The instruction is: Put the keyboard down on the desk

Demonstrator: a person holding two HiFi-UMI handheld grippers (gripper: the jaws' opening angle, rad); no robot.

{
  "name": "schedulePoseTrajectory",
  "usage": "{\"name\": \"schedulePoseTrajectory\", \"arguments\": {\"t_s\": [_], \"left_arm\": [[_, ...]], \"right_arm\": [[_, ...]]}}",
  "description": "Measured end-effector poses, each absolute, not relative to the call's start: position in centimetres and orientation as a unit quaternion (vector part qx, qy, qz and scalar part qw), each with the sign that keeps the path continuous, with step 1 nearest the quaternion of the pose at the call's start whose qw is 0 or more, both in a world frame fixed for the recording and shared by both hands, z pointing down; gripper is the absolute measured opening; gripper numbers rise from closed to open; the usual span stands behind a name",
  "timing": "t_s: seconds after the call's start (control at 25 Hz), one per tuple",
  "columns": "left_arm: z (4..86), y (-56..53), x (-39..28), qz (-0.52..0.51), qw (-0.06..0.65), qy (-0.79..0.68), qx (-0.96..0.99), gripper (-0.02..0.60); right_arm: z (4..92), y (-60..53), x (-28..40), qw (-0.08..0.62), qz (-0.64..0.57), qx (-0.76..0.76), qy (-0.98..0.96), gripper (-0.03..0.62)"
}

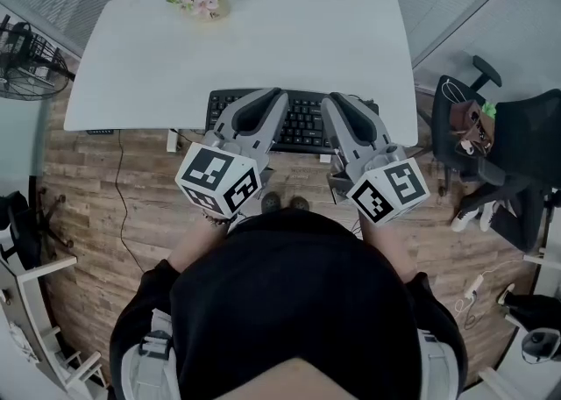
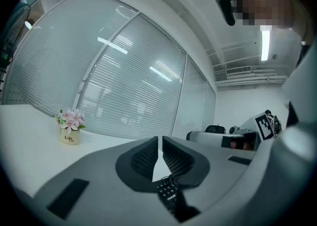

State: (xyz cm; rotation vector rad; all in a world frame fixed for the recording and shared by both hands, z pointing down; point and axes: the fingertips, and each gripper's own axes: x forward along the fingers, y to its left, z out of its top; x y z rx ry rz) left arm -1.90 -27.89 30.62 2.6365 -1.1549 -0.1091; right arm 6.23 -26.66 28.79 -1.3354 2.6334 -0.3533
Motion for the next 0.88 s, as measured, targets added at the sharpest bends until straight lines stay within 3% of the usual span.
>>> {"name": "schedulePoseTrajectory", "arguments": {"t_s": [0.4,0.88], "left_arm": [[30.41,-28.04,-1.82,-0.037,0.124,-0.399,0.908,0.012],[29.96,-28.11,-1.32,-0.037,0.118,-0.388,0.913,0.012]], "right_arm": [[28.86,-26.77,6.76,0.084,-0.119,-0.451,0.881,0.005],[28.46,-27.18,6.34,0.079,-0.109,-0.447,0.884,0.003]]}}
